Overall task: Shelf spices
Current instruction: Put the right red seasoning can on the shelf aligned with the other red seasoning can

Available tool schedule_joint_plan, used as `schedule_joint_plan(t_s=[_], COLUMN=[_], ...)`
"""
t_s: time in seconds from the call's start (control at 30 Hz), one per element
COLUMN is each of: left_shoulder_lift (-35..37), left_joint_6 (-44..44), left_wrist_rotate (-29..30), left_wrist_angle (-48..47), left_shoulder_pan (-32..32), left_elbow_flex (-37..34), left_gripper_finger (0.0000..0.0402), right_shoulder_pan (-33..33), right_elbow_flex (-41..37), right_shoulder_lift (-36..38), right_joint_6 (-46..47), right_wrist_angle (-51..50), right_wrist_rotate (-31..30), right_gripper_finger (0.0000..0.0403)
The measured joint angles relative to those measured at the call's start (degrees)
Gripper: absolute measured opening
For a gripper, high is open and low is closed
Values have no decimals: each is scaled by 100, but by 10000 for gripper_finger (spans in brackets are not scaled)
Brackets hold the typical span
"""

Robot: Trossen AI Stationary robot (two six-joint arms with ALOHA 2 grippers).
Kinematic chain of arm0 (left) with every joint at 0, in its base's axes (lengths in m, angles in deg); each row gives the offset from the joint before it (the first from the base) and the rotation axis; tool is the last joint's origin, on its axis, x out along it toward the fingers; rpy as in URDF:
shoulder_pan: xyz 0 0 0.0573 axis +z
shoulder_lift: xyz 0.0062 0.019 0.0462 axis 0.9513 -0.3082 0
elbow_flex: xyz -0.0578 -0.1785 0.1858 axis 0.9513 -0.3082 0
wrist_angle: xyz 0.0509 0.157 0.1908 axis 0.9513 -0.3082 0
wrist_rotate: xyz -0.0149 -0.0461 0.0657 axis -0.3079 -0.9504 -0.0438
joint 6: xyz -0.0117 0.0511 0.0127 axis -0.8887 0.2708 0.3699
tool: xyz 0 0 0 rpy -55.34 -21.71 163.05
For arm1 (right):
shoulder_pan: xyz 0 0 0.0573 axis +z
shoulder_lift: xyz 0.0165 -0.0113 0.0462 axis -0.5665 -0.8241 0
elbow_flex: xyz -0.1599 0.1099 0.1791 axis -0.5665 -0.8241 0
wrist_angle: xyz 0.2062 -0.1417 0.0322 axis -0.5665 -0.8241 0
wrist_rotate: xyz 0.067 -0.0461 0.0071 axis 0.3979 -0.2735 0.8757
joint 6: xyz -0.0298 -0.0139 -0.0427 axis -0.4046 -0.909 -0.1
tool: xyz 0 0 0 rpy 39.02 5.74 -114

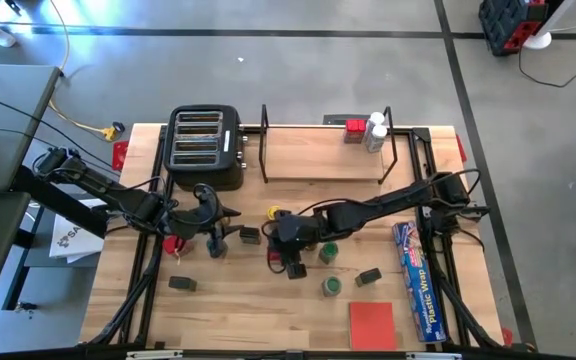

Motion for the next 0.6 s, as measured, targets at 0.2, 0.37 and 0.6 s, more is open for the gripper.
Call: schedule_joint_plan(t_s=[0.2, 0.37, 0.6], left_shoulder_lift=[0, 0, 0], left_joint_6=[-25, -62, -205], left_wrist_rotate=[7, 72, 158], left_wrist_angle=[-146, -197, -232], left_shoulder_pan=[-131, -264, -417], left_elbow_flex=[0, 0, 0], left_gripper_finger=[168, 168, 168], right_shoulder_pan=[230, 283, 243], right_elbow_flex=[-55, -52, -37], right_shoulder_lift=[-3, -251, -658], right_joint_6=[-187, 17, 275], right_wrist_angle=[-32, -40, 14], right_wrist_rotate=[-504, -1014, -1164], right_gripper_finger=[233, 272, 291])
